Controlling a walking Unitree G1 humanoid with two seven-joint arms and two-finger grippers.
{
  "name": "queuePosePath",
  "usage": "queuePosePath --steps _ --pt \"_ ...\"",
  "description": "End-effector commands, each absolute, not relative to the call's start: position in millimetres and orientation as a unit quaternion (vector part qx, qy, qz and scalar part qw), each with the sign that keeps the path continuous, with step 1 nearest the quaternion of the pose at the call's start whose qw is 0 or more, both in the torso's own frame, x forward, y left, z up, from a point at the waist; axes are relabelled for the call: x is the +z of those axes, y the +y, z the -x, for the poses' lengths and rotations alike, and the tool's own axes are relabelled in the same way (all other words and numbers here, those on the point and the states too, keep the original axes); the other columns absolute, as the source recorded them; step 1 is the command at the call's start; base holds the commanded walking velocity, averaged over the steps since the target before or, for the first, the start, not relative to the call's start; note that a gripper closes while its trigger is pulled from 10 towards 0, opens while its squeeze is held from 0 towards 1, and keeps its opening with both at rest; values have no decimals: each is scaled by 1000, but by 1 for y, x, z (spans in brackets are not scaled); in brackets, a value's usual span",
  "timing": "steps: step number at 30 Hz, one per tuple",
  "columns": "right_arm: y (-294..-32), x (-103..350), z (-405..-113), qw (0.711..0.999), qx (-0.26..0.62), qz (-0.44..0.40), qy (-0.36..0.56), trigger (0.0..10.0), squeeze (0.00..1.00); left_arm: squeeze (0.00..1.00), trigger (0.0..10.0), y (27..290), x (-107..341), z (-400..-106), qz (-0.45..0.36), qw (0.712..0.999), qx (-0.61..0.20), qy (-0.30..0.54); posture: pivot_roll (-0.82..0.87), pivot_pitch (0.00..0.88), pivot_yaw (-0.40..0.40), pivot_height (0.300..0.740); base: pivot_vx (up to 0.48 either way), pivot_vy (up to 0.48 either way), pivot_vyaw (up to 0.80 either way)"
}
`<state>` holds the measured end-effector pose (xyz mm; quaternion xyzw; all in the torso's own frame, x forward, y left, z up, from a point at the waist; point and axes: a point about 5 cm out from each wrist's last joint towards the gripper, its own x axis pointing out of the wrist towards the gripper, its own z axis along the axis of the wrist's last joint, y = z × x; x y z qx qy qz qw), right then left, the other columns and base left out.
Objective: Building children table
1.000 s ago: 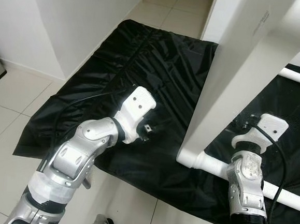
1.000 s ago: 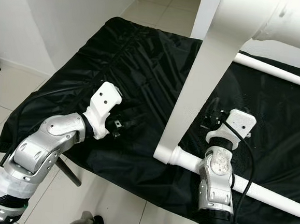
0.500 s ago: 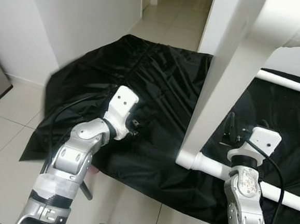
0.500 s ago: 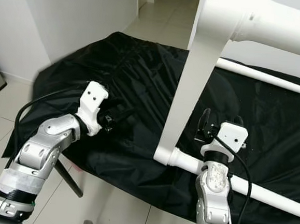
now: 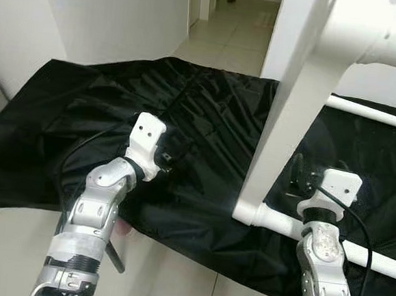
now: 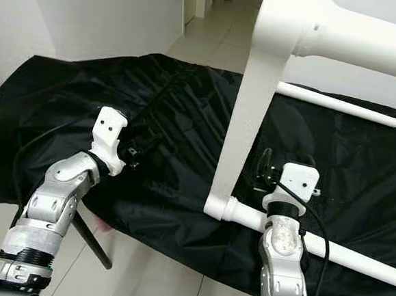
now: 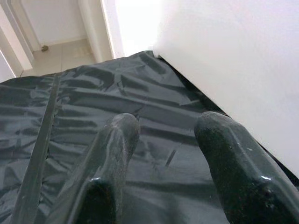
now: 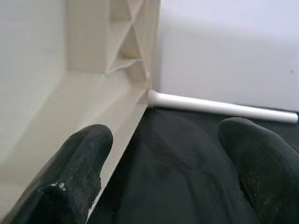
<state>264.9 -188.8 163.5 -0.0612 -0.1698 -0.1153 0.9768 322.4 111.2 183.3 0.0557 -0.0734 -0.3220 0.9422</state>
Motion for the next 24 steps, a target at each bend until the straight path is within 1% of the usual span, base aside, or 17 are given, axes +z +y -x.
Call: queuePosePath --steps 1,5,13,17,18,24 --pt "-184 159 -262 980 -100 67 -161 10000 0 0 10000 129 183 -330 -52 984 -153 -80 -125 14 72 740 0 0 0" --pt "-183 153 -258 982 -91 64 -155 10000 0 0 10000 128 174 -329 -33 983 -168 -61 -135 30 74 740 0 0 0" --pt "-185 142 -250 982 -103 70 -140 10000 0 0 10000 132 159 -328 -20 987 -157 -44 -119 26 58 740 0 0 0" --pt "-185 140 -249 982 -107 73 -136 10000 0 0 10000 133 156 -327 -21 986 -158 -46 -119 26 58 740 0 0 0" --pt "-187 138 -247 982 -110 76 -131 10000 0 0 10000 133 155 -324 -24 986 -158 -48 -96 19 40 740 0 0 0" --pt "-194 130 -241 982 -132 73 -113 10000 0 0 10000 133 149 -316 -36 985 -162 -48 -85 18 29 740 0 0 0"
